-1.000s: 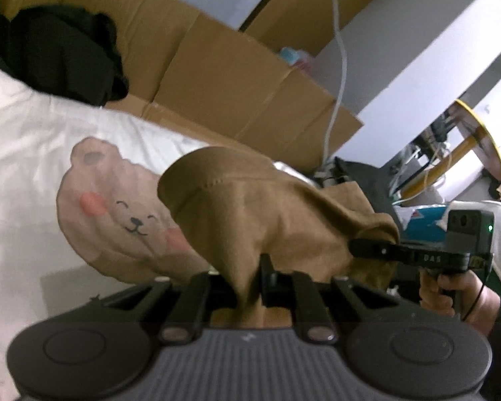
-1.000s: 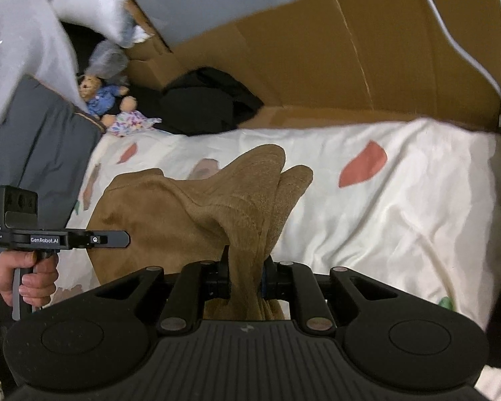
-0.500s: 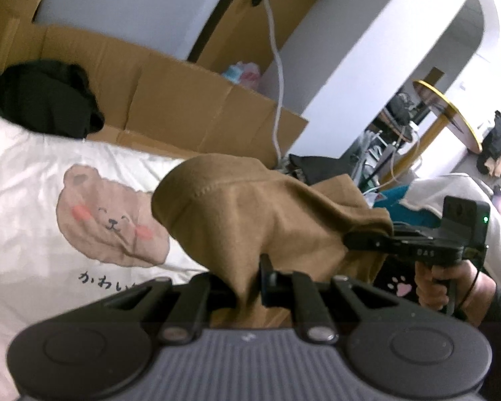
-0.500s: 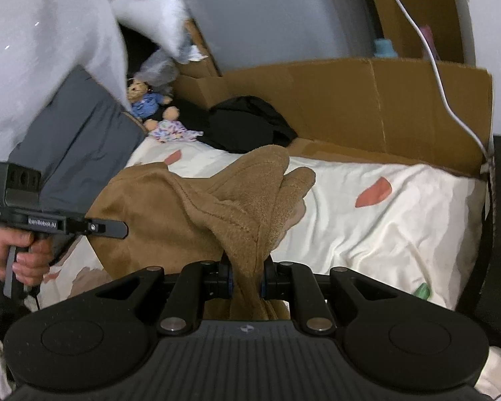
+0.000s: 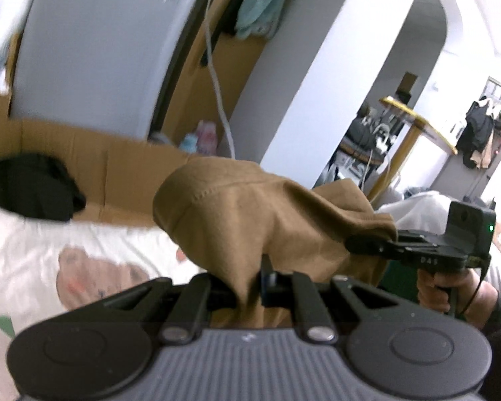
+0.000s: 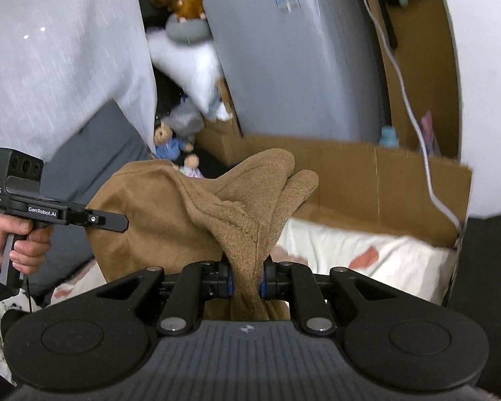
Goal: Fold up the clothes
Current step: 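Lift the folded shirt up off the duvet with both grippers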
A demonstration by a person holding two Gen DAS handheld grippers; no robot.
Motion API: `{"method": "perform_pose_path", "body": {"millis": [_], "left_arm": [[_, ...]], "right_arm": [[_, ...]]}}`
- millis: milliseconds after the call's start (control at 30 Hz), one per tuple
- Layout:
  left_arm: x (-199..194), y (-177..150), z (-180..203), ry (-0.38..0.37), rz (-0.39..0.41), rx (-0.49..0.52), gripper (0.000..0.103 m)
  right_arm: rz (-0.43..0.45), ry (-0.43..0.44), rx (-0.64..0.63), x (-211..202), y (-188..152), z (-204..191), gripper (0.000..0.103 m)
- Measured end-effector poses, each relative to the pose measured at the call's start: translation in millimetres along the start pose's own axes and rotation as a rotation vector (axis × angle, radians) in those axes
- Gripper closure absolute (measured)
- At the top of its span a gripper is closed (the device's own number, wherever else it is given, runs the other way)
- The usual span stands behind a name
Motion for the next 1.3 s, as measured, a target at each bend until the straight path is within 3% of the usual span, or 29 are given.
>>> {"method": "perform_pose_path", "body": {"millis": [267, 667, 967, 1300], "left_arm": [[-28.8, 39.9, 44.8, -0.024, 0.089, 0.054, 0.093], [-53.7, 67.7, 105.8, -0.038, 0.164, 0.125, 0.093], [-21.7, 68.2, 126.9, -0.089, 0.134, 0.132, 0.093], [30.7, 52.6, 156.6, -0.19, 0.097, 0.131, 0.093]], "right_arm": [[0.072, -0.025, -0.074, -50.1, 52.3, -19.2, 0.088], [0.15, -0.041, -0.134, -119.8, 80.6, -36.1, 0.088], [0.18, -0.067, -0.124, -146.5, 73.0, -22.2, 0.088], [0.17, -0.14, -0.065, -167.1, 52.6, 27.8, 0.088]]}}
Point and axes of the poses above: each gripper's, at about its wrist camera, not at the fingertips, and x roughly the way its jaws point, z to its right, y to its top, the point moved 10 cm from there along x, roughly the way its jaws point, and after that the axes turned 9 degrees about y, right-handed, at the moved point
